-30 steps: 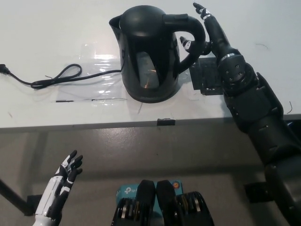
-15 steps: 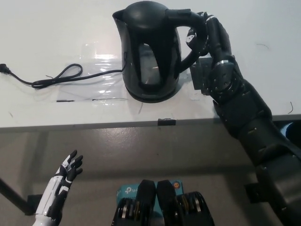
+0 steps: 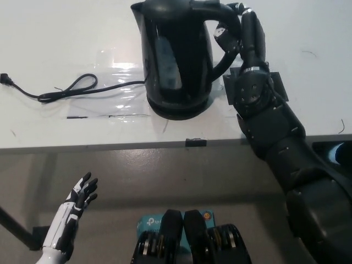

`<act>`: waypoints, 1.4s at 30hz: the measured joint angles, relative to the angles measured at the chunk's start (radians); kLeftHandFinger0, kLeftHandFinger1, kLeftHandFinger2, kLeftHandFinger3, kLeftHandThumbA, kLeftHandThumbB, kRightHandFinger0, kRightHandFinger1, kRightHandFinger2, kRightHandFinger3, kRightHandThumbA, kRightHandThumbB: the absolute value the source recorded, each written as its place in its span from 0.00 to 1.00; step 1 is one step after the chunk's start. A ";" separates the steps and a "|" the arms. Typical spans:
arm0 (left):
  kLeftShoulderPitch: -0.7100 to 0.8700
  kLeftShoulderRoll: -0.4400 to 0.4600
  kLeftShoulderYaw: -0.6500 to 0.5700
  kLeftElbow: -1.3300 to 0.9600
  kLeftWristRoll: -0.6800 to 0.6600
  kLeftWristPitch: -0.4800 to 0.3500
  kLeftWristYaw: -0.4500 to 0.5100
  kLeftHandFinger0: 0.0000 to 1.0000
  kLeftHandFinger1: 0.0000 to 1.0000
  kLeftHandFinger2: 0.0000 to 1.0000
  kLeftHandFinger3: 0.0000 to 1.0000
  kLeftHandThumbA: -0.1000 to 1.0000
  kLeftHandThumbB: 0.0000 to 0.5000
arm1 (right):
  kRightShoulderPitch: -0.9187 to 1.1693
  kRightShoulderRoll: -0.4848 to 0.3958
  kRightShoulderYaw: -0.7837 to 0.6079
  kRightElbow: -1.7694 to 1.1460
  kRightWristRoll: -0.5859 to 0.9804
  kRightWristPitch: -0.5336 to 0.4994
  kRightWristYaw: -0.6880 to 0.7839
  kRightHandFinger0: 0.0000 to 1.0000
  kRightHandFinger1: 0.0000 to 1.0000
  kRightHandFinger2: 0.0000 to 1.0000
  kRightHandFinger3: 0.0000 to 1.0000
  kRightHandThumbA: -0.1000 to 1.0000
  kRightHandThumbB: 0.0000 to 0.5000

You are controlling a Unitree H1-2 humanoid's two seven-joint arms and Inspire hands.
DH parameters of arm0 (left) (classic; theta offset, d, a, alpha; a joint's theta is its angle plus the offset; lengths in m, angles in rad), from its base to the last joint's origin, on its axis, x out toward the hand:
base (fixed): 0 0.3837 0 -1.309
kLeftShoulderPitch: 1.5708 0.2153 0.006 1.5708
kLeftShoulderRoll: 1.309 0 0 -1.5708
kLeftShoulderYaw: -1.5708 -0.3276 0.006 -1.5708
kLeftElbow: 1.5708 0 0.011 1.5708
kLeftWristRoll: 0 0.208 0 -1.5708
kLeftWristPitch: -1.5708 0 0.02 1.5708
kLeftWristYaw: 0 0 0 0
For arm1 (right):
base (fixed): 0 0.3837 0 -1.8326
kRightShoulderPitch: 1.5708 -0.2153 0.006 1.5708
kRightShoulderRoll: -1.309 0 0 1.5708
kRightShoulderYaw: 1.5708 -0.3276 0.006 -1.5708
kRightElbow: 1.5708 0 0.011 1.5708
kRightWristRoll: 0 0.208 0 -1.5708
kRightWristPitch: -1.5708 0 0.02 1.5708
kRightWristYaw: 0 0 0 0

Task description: Use the right hand to grab the handle of the kettle from the base and place it on the right side

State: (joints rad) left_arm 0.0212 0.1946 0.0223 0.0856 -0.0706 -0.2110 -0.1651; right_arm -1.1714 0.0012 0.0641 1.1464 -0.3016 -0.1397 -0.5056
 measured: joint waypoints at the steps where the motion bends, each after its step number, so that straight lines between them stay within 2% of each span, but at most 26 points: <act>1: 0.001 0.000 0.000 0.000 0.001 -0.001 0.000 1.00 1.00 1.00 1.00 0.95 0.71 | -0.008 0.000 -0.003 0.000 0.000 0.000 -0.003 0.00 0.12 0.61 0.71 0.00 0.23; 3: 0.003 0.000 0.001 0.001 0.002 -0.003 0.000 1.00 1.00 1.00 1.00 0.94 0.71 | -0.027 -0.001 -0.010 0.000 0.001 -0.001 -0.010 0.00 0.03 0.50 0.66 0.00 0.18; 4: 0.004 0.000 0.001 0.001 0.002 -0.004 0.000 1.00 1.00 1.00 1.00 0.94 0.73 | -0.036 -0.002 -0.013 -0.002 0.002 -0.001 -0.012 0.00 0.01 0.47 0.64 0.00 0.19; 6: 0.007 0.000 0.002 0.001 0.001 -0.007 0.000 1.00 1.00 1.00 1.00 0.94 0.72 | -0.051 -0.006 -0.020 -0.021 0.003 -0.001 -0.018 0.00 0.02 0.47 0.62 0.00 0.22; 7: 0.008 0.000 0.003 0.001 0.001 -0.008 0.000 1.00 1.00 1.00 1.00 0.93 0.71 | -0.055 -0.010 -0.024 -0.030 0.003 -0.001 -0.019 0.00 0.00 0.39 0.58 0.00 0.22; 8: 0.011 0.000 0.004 0.002 0.001 -0.009 0.000 1.00 1.00 1.00 1.00 0.93 0.71 | -0.056 -0.017 -0.029 -0.048 0.004 -0.001 -0.019 0.00 0.00 0.23 0.51 0.00 0.23; 9: 0.013 0.000 0.006 0.002 0.000 -0.010 0.000 1.00 1.00 1.00 1.00 0.93 0.71 | -0.056 -0.023 -0.033 -0.065 0.005 -0.002 -0.019 0.00 0.00 0.17 0.47 0.00 0.23; 10: 0.015 0.000 0.008 0.003 -0.001 -0.010 0.000 1.00 1.00 1.00 1.00 0.93 0.72 | -0.057 -0.031 -0.037 -0.078 0.005 -0.003 -0.019 0.00 0.00 0.18 0.47 0.00 0.23; 12: 0.016 0.000 0.011 0.004 -0.002 -0.011 0.000 1.00 1.00 1.00 1.00 0.93 0.72 | -0.057 -0.049 -0.040 -0.102 0.005 -0.003 -0.019 0.00 0.02 0.39 0.54 0.00 0.27; 14: 0.017 0.000 0.013 0.004 -0.002 -0.011 0.000 1.00 1.00 1.00 1.00 0.95 0.72 | -0.057 -0.064 -0.044 -0.116 0.005 -0.002 -0.020 0.00 0.08 0.52 0.60 0.00 0.26; 17: 0.017 0.000 0.016 0.012 -0.002 -0.016 0.000 1.00 1.00 1.00 1.00 0.95 0.71 | -0.054 -0.094 -0.055 -0.128 0.006 -0.001 -0.020 0.00 0.09 0.51 0.59 0.00 0.28; 18: 0.017 0.000 0.016 0.015 -0.001 -0.018 0.000 1.00 1.00 1.00 1.00 0.95 0.72 | -0.052 -0.103 -0.057 -0.130 0.006 -0.002 -0.020 0.00 0.02 0.44 0.55 0.00 0.28; 19: 0.016 0.000 0.016 0.019 -0.001 -0.021 0.000 1.00 1.00 1.00 1.00 0.95 0.72 | -0.050 -0.112 -0.057 -0.132 0.006 -0.002 -0.020 0.00 0.00 0.38 0.50 0.00 0.30; 21: 0.016 0.000 0.017 0.027 -0.002 -0.025 0.000 1.00 1.00 1.00 1.00 0.94 0.71 | -0.046 -0.131 -0.058 -0.133 0.006 -0.002 -0.020 0.00 0.00 0.34 0.46 0.00 0.31; 27: 0.017 0.000 0.022 0.030 -0.002 -0.029 0.000 1.00 1.00 1.00 1.00 0.94 0.71 | -0.024 -0.169 -0.060 -0.126 0.006 -0.003 -0.020 0.00 0.00 0.32 0.40 0.00 0.31; 32: 0.017 0.000 0.024 0.031 -0.002 -0.034 0.000 1.00 1.00 1.00 1.00 0.94 0.71 | -0.019 -0.177 -0.056 -0.074 0.005 -0.015 -0.026 0.00 0.00 0.37 0.46 0.00 0.29; 36: 0.019 0.000 0.026 0.034 -0.002 -0.040 0.000 1.00 1.00 1.00 1.00 0.94 0.72 | -0.019 -0.178 -0.041 -0.008 0.002 -0.040 -0.037 0.00 0.02 0.45 0.48 0.00 0.32; 38: 0.022 0.000 0.027 0.035 -0.002 -0.043 0.000 1.00 1.00 1.00 1.00 0.95 0.73 | -0.019 -0.178 -0.034 0.035 0.001 -0.055 -0.044 0.00 0.04 0.48 0.51 0.00 0.29; 42: 0.027 0.000 0.027 0.035 -0.002 -0.046 0.000 1.00 1.00 1.00 1.00 0.95 0.72 | -0.018 -0.178 -0.021 0.105 -0.001 -0.087 -0.052 0.00 0.04 0.49 0.52 0.00 0.30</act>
State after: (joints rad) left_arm 0.0482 0.1945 0.0494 0.1202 -0.0728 -0.2570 -0.1653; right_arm -1.1893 -0.1763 0.0436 1.2512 -0.3022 -0.2271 -0.5575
